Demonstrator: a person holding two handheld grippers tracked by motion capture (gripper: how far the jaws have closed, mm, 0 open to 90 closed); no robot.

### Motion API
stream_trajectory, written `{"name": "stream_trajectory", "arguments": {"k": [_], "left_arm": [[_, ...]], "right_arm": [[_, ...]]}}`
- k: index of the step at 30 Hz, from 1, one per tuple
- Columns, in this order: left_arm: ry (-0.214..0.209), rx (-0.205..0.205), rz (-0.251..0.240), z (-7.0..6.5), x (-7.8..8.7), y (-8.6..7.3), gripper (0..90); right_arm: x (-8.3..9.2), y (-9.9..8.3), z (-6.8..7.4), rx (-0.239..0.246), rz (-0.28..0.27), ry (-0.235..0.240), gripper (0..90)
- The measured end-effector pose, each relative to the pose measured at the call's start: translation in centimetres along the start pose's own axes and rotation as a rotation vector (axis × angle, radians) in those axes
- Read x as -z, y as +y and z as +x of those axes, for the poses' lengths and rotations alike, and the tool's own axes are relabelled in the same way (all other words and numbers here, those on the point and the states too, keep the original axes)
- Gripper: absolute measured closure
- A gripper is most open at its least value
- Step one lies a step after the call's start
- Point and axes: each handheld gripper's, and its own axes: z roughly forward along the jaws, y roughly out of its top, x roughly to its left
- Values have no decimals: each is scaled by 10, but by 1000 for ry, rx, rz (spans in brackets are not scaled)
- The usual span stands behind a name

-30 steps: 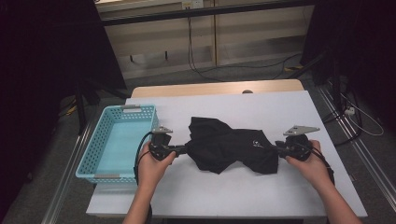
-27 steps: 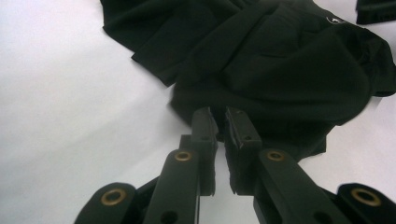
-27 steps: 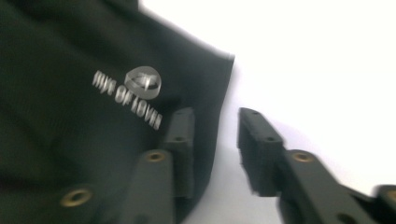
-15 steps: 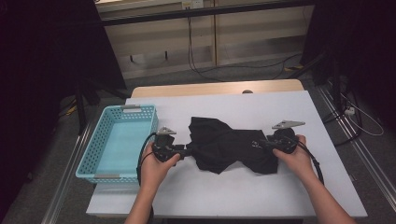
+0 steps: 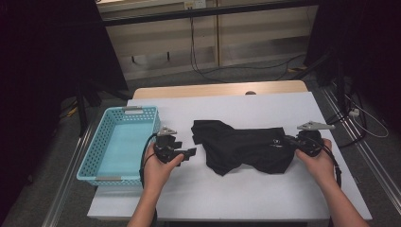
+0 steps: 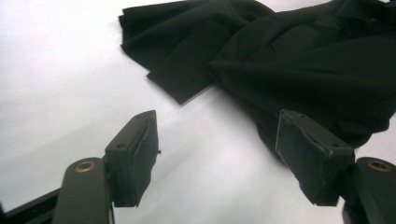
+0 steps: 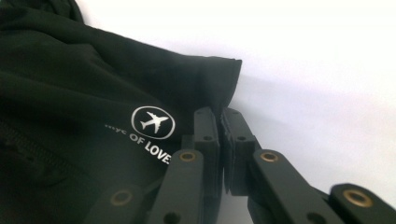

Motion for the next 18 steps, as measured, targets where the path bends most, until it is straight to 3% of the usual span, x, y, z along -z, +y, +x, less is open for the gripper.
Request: {"name": "stream_trajectory", "arguments": {"k": [4,7,11,18], "left_arm": [[-19,7,8,-3,-9,2,295],[-32,7,27,-10,-26,2,333],[-28,-4,38,-14,-40,1,360],[-82,-22,65,-25,-54,1,518]], "right_arm": [[-1,0,5,14,6,4,855],[-3,-2,8,36,18,7,854],[-2,-5,8,34,24,7,853],[3,-8,7,22,8,10,851]]}}
